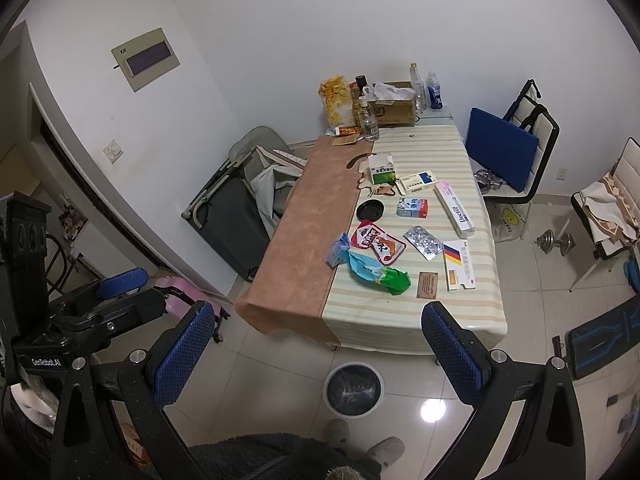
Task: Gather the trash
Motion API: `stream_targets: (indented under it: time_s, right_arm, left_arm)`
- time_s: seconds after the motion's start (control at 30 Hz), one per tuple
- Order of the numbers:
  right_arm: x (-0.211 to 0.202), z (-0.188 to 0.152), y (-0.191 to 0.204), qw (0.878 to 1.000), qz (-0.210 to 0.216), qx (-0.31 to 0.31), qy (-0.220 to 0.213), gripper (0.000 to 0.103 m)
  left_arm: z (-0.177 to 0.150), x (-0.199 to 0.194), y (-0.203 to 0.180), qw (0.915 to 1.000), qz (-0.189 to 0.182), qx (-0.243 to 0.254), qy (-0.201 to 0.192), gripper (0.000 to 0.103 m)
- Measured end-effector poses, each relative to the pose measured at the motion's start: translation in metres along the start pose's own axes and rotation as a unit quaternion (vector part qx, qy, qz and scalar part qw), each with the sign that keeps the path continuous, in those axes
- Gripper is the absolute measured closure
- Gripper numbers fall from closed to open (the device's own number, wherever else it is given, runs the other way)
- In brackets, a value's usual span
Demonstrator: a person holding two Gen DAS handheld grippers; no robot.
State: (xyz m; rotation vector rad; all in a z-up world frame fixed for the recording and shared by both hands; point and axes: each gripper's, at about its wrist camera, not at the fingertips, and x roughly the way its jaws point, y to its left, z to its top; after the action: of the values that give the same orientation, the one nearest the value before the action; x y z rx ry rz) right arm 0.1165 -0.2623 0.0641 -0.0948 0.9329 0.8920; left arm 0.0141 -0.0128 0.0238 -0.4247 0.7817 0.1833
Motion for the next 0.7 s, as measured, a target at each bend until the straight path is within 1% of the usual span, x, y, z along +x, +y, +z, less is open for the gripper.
stream_targets:
  time_s: [0.03, 0.2, 0.23, 0.33, 0.37, 0.47, 0.7]
  right_arm:
    - [0.000, 0.000, 0.000, 1.000, 0.000, 0.000, 0.000, 0.000]
    - [0.001, 0.002, 0.001, 1.000, 0.000, 0.001, 0.000, 0.000]
    - [0.001, 0.002, 0.001, 1.000, 0.001, 0.000, 0.001, 0.000]
    - [0.000, 0.001, 0.001, 1.000, 0.000, 0.001, 0.001, 0.000]
    - [0.000, 0.001, 0.001, 1.000, 0.000, 0.002, 0.001, 0.000]
    - [0.000, 0.001, 0.001, 1.000, 0.001, 0.002, 0.000, 0.000]
    - [0.001, 0.001, 0.001, 1.000, 0.001, 0.001, 0.001, 0.000]
  left_arm:
    - [-0.006, 0.003, 0.007, 1.0000, -0.001, 0.001, 0.000, 0.000]
    - [0.000, 0.003, 0.003, 1.0000, 0.000, 0.000, 0.002, 0.000]
    - [-0.006, 0.003, 0.007, 1.0000, 0.000, 0.001, 0.000, 0.000]
    - [-0.002, 0.002, 0.003, 1.0000, 0.000, 0.000, 0.000, 0.000]
    - [-0.007, 0.003, 0.006, 1.0000, 0.000, 0.002, -0.001, 0.000]
    - [-0.007, 0.003, 0.006, 1.0000, 0.000, 0.002, -0.001, 0.000]
    - [0.004, 0.004, -0.002, 1.0000, -0.001, 0.002, 0.000, 0.000]
